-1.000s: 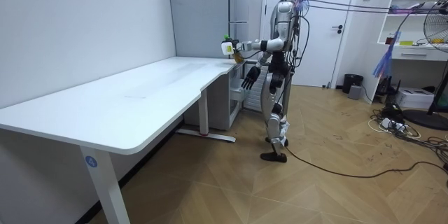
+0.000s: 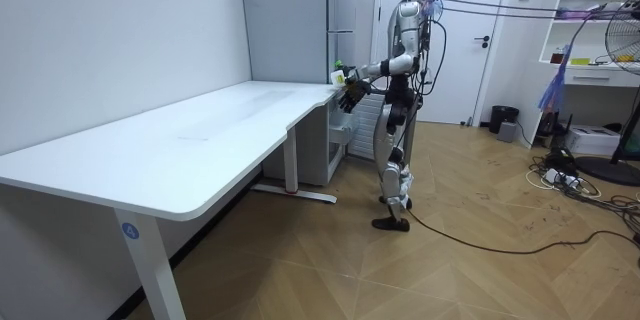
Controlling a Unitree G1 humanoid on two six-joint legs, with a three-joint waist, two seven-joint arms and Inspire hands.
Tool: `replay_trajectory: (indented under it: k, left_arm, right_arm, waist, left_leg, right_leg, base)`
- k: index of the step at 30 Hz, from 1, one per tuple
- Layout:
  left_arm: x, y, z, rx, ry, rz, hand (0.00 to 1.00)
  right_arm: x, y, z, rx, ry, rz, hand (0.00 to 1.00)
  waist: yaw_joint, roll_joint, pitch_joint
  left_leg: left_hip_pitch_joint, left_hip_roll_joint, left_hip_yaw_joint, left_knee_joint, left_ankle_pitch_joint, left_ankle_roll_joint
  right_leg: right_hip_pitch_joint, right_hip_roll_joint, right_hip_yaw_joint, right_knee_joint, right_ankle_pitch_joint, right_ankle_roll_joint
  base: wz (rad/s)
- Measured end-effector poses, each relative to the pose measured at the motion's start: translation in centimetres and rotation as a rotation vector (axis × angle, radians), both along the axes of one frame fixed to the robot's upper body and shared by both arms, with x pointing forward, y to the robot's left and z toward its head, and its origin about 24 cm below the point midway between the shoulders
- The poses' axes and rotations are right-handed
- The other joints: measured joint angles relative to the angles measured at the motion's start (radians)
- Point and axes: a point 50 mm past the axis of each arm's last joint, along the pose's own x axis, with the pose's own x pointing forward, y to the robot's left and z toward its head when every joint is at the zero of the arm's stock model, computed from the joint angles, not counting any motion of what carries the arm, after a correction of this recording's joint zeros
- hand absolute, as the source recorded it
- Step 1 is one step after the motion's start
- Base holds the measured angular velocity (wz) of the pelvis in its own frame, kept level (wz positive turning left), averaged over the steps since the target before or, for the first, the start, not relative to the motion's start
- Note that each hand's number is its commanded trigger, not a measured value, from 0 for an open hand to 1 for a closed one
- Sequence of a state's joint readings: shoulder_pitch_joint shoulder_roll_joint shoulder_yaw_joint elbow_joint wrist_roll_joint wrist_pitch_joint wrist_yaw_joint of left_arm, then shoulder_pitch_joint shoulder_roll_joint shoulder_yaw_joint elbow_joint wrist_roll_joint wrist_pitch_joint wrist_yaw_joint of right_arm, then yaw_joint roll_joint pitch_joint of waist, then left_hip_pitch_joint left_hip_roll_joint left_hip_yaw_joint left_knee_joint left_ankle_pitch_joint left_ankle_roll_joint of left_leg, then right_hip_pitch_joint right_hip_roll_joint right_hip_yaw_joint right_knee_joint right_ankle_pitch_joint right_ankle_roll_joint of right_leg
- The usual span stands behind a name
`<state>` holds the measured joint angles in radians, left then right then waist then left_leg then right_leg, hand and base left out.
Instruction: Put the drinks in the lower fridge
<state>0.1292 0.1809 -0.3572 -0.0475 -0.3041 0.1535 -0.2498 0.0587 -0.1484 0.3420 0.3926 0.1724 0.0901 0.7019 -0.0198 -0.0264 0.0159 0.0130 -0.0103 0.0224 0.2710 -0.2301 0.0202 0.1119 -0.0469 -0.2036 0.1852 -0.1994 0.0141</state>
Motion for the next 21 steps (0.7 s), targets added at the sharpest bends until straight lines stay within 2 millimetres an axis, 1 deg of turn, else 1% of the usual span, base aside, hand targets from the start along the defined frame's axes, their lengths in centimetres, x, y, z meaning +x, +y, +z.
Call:
replay_trajectory:
  k: [3, 7, 16, 17, 18, 19, 20, 21]
  left_arm:
    - [0.0, 0.1, -0.2, 0.011, 0.005, 0.000, 1.00]
    - [-0.1, 0.1, -0.2, 0.031, -0.005, -0.014, 1.00]
    - [-0.3, 0.0, -0.4, 0.054, -0.008, -0.053, 1.00]
    - [-0.4, 0.0, -0.4, 0.056, -0.007, -0.057, 1.00]
    - [-0.4, 0.1, -0.5, 0.057, -0.004, -0.060, 1.00]
    - [-0.4, 0.1, -0.5, 0.057, -0.003, -0.062, 1.00]
    - [-0.4, 0.1, -0.5, 0.057, -0.001, -0.063, 1.00]
    - [-0.4, 0.1, -0.6, 0.057, 0.001, -0.066, 1.00]
  right_arm:
    - [-0.1, 0.5, 0.1, 0.054, 0.016, -0.001, 0.00]
    - [-0.3, 0.7, 0.1, 0.071, 0.034, -0.002, 0.00]
    - [-1.0, 0.8, -0.3, 0.118, 0.103, -0.021, 0.00]
    - [-1.1, 0.9, -0.3, 0.118, 0.105, -0.018, 0.13]
    - [-1.1, 0.9, -0.4, 0.118, 0.110, -0.016, 0.23]
    - [-1.1, 0.9, -0.4, 0.119, 0.113, -0.017, 0.69]
    - [-1.1, 0.9, -0.4, 0.123, 0.120, -0.019, 0.90]
    - [-1.2, 0.9, -0.5, 0.126, 0.127, -0.022, 1.00]
  waist:
    - [-0.003, 0.002, 0.0011]
    - [0.003, 0.007, 0.0039]
    - [0.003, 0.007, 0.0023]
    - [0.004, 0.007, 0.0024]
    - [0.009, 0.007, 0.0024]
    - [0.010, 0.007, 0.0024]
    - [0.013, 0.006, 0.0023]
    - [0.017, 0.006, 0.0023]
  left_leg:
    - [0.000, 0.000, 0.000, 0.001, 0.000, 0.000]
    - [-0.003, 0.000, 0.000, -0.005, 0.000, 0.000]
    - [0.001, 0.000, 0.001, -0.004, 0.001, 0.001]
    - [0.006, -0.001, 0.001, -0.004, 0.001, 0.001]
    - [0.009, -0.001, 0.002, -0.005, 0.001, 0.001]
    - [0.010, -0.001, 0.001, -0.005, 0.001, 0.001]
    - [0.011, -0.001, -0.002, -0.005, 0.001, 0.001]
    - [0.011, -0.002, -0.002, -0.005, 0.001, 0.001]
  right_leg:
    - [0.003, 0.000, 0.000, 0.000, 0.000, 0.000]
    - [0.002, 0.001, 0.002, 0.001, 0.000, 0.000]
    - [0.000, 0.001, 0.003, 0.003, 0.000, 0.000]
    - [0.000, 0.000, 0.006, 0.003, 0.000, 0.000]
    - [0.001, 0.000, 0.008, 0.003, 0.000, 0.000]
    - [0.001, 0.000, 0.008, 0.003, 0.000, 0.000]
    - [0.002, 0.000, 0.007, 0.003, 0.000, 0.000]
    - [0.002, 0.000, 0.007, 0.002, 0.000, 0.000]
  base:
    - [0.00]
    - [0.00]
    - [0.00]
    - [-0.04]
    - [-0.06]
    - [-0.06]
    - [0.00]
    - [0.00]
